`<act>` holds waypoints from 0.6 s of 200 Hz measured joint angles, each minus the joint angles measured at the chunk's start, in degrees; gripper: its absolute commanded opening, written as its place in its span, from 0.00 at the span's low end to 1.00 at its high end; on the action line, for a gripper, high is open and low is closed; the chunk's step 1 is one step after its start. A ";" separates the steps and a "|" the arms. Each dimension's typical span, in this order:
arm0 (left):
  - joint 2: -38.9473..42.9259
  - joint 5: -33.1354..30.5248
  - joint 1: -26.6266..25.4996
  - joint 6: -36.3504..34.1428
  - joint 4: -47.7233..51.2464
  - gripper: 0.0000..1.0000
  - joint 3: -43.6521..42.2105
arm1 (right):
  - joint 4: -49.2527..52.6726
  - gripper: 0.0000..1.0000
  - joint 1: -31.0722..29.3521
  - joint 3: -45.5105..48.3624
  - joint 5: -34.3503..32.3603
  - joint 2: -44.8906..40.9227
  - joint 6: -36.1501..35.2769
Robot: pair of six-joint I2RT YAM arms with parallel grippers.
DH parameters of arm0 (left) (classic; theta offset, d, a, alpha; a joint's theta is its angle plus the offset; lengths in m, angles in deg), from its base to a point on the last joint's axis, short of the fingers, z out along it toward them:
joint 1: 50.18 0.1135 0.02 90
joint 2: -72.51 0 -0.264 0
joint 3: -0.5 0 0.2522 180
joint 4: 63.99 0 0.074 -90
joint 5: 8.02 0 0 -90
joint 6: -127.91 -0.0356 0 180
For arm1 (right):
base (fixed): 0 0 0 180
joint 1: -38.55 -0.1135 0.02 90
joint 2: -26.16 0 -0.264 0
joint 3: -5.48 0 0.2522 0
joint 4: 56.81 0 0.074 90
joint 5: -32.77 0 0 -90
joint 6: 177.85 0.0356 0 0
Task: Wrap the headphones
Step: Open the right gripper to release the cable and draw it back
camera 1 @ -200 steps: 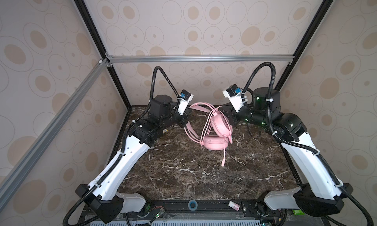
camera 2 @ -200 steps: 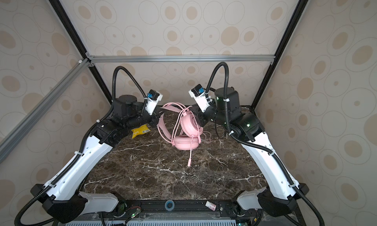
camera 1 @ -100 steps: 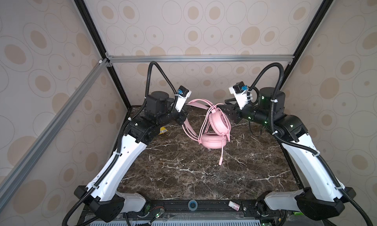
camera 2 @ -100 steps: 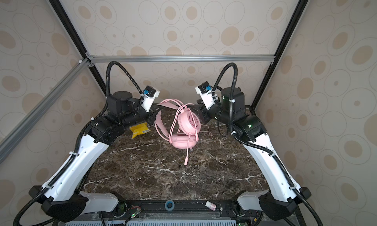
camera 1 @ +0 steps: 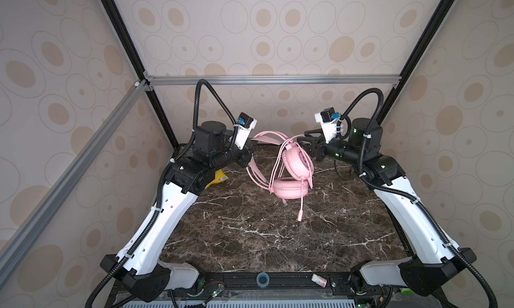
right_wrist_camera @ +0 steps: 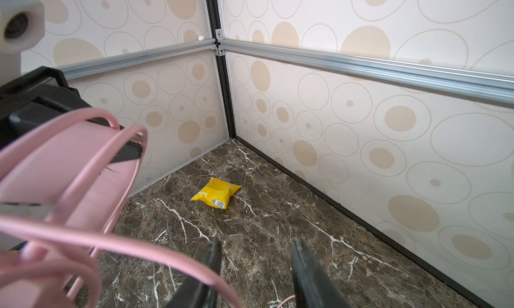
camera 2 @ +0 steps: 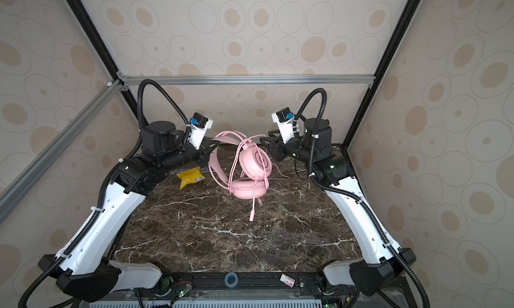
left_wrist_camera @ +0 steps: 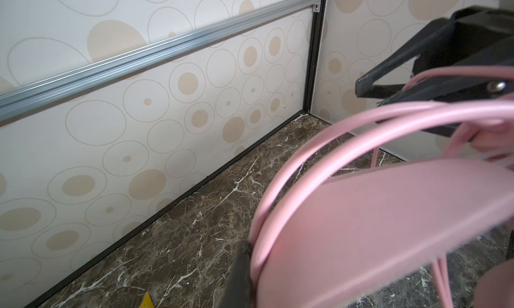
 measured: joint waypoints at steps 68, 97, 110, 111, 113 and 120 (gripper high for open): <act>-2.19 1.64 0.94 3.26 0.20 0.00 6.25 | -8.31 0.53 2.45 3.37 5.73 4.59 5.73; -2.78 1.84 1.22 4.92 0.13 0.00 7.82 | -11.13 0.44 2.47 5.90 6.93 5.68 7.48; -3.15 1.79 1.51 5.99 0.13 0.00 8.50 | -12.15 0.38 2.47 7.15 7.61 5.92 8.44; -3.19 1.79 1.53 6.05 0.13 0.00 8.55 | -12.22 0.38 2.47 7.26 7.67 5.97 8.37; -3.28 1.77 1.57 6.29 0.13 0.00 8.68 | -12.33 0.38 2.47 7.37 7.69 6.01 8.35; -3.48 1.70 1.70 6.84 0.15 0.00 9.03 | -12.90 0.36 2.47 7.91 8.02 6.19 9.01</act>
